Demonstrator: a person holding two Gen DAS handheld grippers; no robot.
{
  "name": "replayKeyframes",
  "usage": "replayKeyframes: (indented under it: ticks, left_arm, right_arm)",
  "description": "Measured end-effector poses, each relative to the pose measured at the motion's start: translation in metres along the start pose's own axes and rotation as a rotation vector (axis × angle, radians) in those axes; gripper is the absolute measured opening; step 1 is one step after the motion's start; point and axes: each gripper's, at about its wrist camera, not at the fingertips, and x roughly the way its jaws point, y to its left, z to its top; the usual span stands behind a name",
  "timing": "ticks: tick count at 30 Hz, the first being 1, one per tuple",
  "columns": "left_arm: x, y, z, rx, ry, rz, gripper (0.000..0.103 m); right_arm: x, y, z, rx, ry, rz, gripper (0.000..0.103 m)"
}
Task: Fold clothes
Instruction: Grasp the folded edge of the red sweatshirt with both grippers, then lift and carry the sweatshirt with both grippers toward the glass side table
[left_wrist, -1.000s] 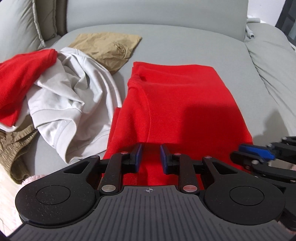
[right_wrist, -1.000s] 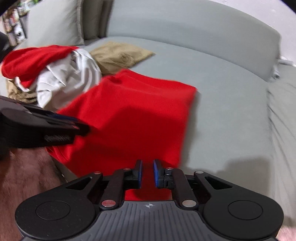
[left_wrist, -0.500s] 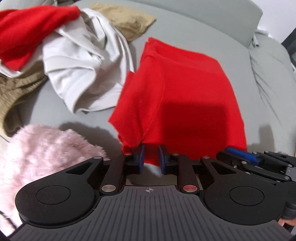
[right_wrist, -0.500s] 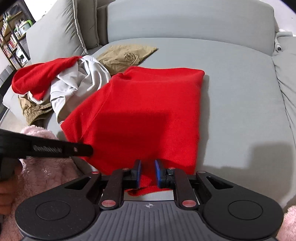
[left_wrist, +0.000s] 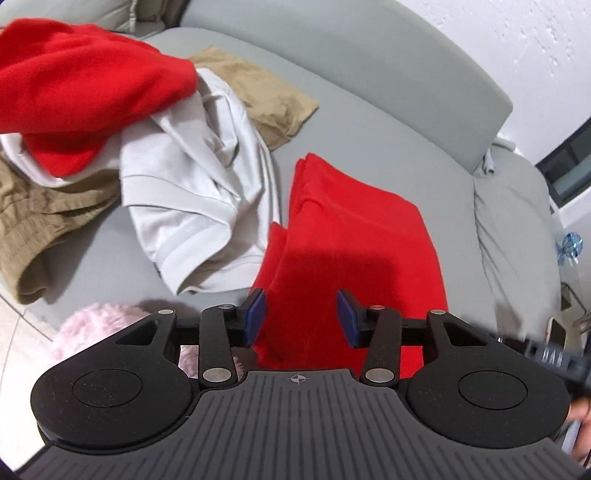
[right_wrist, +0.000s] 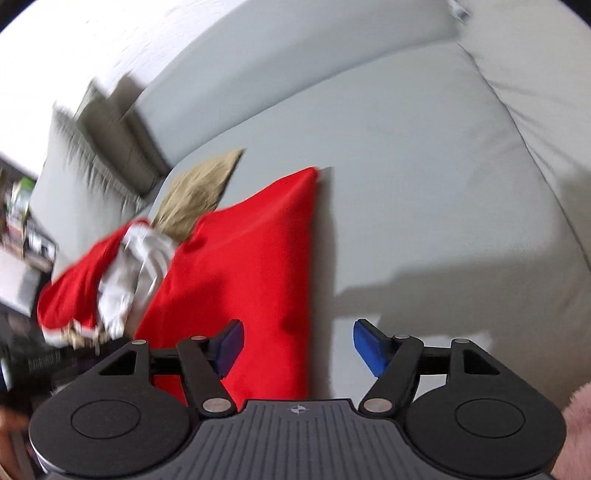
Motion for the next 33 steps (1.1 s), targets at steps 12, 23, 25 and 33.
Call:
replayKeyframes:
  ticks: [12,23,25,33]
  left_arm:
    - [0.010,0.008,-0.011,-0.032,-0.005,-0.002,0.047]
    - [-0.002,-0.001,-0.014,0.004,-0.021,-0.004,0.047]
    - [-0.004,-0.008,-0.015,0.013,-0.019,-0.024,0.048]
    - [0.007,-0.050,-0.018,0.060,0.021,-0.118,0.050]
  right_arm:
    - [0.070,-0.003,0.018,0.077,0.127,0.255,0.052]
    - [0.039,0.024,0.019,-0.003,0.074,0.114,0.015]
    - [0.023,0.021,0.023,-0.023,0.057,0.086,0.015]
    - [-0.021,-0.040,0.016,0.016,0.055,-0.031,0.020]
